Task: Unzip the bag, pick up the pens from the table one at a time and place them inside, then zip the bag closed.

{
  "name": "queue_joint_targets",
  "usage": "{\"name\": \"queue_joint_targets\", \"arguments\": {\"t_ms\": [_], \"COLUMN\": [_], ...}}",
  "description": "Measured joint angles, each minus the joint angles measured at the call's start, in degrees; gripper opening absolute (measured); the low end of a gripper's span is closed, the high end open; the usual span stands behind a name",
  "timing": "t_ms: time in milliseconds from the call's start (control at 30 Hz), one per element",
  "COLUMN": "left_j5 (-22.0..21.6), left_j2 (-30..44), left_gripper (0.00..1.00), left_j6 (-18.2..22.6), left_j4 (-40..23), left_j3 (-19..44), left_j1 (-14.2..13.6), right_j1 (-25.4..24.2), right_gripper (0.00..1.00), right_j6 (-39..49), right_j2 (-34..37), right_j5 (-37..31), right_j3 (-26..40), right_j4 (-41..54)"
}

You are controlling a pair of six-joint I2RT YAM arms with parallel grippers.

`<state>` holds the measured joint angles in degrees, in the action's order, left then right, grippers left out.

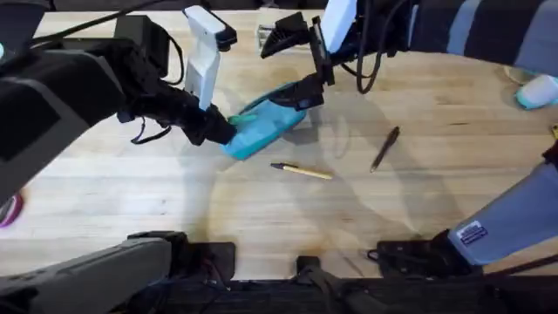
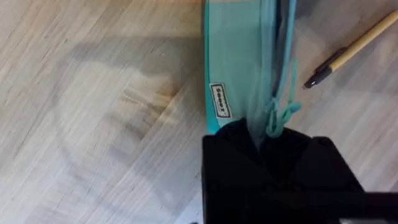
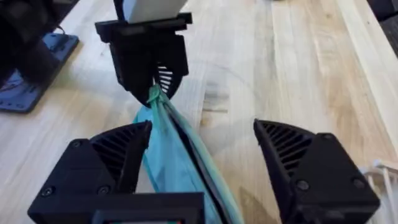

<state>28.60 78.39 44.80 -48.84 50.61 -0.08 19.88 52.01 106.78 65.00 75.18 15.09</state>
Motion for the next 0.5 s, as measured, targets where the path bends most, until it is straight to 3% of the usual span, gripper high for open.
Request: {"name": "queue_joint_targets", "arguments": {"t_ms": [200,333,500], "left_j5": [0.0,0.0,0.3], "left_j2": [0.0,0.0,0.0], "left_gripper": [0.042,0.076,0.825], "left_j6": [0.0,0.1,0.1], "left_j4": [0.0,0.0,0.5], "left_j3": [0.0,0.0,0.0], "left_j1": [0.0,0.0,-0.1], "right_j1": [-0.5,-0.5,-0.5], "right_gripper": [0.996,0.996,0.996], "right_j6": [-0.4,-6.6,-14.6], "right_j2": [0.0,0.0,0.0], "right_j5": [-3.9,-11.7,-17.8], "right_j3": [0.0,0.5,4.2], "right_j4": [0.0,0.3,3.3]}}
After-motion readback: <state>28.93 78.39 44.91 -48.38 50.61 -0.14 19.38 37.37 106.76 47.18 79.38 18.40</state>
